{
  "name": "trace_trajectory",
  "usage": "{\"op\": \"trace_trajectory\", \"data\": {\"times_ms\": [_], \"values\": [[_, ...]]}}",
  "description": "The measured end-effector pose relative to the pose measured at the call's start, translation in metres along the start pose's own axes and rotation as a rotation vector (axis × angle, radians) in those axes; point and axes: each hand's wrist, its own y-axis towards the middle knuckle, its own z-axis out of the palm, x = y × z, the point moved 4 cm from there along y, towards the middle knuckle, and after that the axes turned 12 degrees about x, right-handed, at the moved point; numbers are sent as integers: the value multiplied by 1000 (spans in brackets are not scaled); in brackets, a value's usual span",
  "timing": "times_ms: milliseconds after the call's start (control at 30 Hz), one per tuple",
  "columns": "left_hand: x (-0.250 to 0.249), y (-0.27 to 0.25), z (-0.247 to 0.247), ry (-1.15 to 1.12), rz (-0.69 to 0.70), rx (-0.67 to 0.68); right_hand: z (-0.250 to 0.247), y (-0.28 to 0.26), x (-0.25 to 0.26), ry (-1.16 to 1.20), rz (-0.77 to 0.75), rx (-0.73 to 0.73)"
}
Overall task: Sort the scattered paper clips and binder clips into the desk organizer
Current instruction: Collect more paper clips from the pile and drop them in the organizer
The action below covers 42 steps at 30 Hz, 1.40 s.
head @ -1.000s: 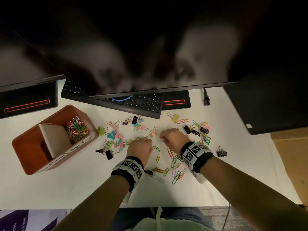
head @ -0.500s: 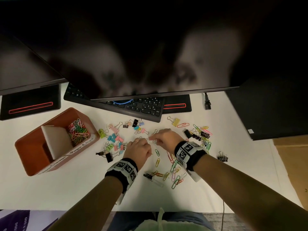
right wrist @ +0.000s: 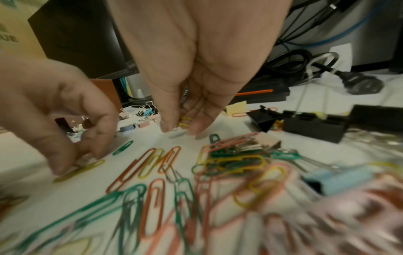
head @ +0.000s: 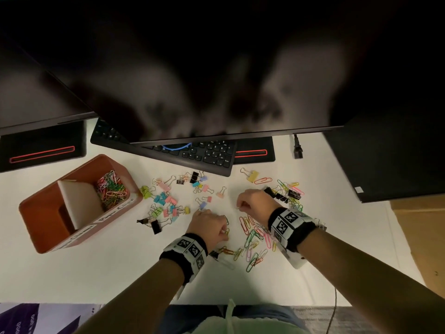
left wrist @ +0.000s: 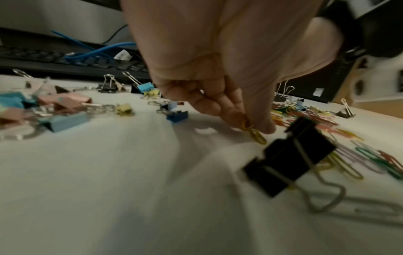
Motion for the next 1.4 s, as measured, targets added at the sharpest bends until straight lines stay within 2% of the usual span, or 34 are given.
{"op": "trace_trajectory", "data": {"times_ms": [167,367,533,600,800,1000,1233,1400], "values": [[-7,10,0,-17,-126,38,15,-42,-12,113,18,-50],[-6,7,-2,-24,-77,-16,37,-68,-30,137,74,-4],[-6,5,-2,45,10,-14,42,-60,-40,128,89,-64],[-5,4,-2,0,35,-45,36,-54,-36,94,65,-111],[1,5,-11,-93,-5,-172,22,-36,-27,39,72,-101],[0,13,-17,11,-5,-123,22,-26,-25,13,92,-56],[-4,16,-21,63,1,-92,19,-31,-31,85,49,-84],[-10,22,-16,98,49,-20,25,-33,-29,-2,77,2]]}}
